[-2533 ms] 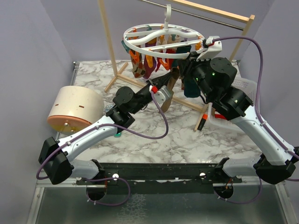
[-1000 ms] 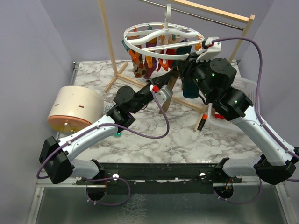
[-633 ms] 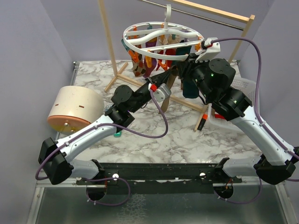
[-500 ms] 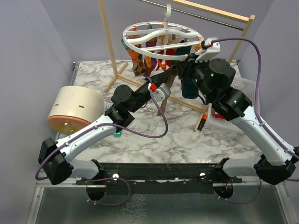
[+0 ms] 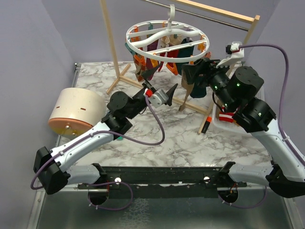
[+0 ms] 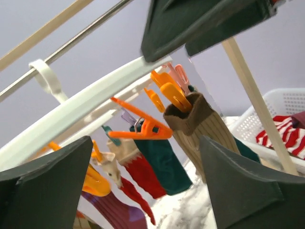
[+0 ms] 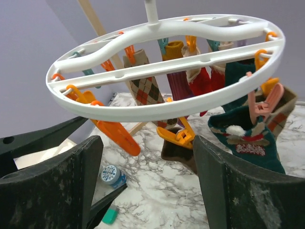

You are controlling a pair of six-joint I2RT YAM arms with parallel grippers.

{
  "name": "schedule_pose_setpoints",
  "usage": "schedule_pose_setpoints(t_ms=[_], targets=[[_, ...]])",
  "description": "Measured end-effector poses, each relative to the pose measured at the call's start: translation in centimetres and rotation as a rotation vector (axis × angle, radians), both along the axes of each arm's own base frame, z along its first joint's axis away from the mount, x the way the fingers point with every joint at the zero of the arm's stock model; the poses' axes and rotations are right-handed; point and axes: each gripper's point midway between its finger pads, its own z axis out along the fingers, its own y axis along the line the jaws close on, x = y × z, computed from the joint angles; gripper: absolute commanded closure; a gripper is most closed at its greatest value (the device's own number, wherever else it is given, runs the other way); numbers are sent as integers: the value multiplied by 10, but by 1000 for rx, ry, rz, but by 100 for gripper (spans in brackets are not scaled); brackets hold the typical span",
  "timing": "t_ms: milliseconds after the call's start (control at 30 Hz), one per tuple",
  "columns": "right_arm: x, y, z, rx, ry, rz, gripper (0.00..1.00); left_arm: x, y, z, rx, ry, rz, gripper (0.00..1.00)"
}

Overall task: Clip the socks to the hanger
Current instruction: Reset both arms

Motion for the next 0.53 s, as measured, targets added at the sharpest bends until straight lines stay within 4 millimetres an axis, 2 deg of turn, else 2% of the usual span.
schedule_pose_setpoints(t_ms=[67, 133, 200, 267, 400, 533], targets=[[-9, -8, 4, 14, -12, 4, 13, -4, 7, -2, -9, 8, 5, 1], [-19, -18, 2, 21, -19, 4, 11, -13, 22, -13, -21, 38, 15, 1], [-28, -29, -6, 23, -21, -8, 3, -22, 37, -20, -53, 79, 21, 1], [-33, -42, -18, 22, -17, -42, 0, -30, 53, -27, -113, 149, 30, 1], [-31, -71, -51, 12, 29, -181, 0, -38, 79, -39, -245, 360, 53, 1], [-24, -97, -66, -1, 73, -344, 0, -38, 95, -59, -312, 554, 108, 1]])
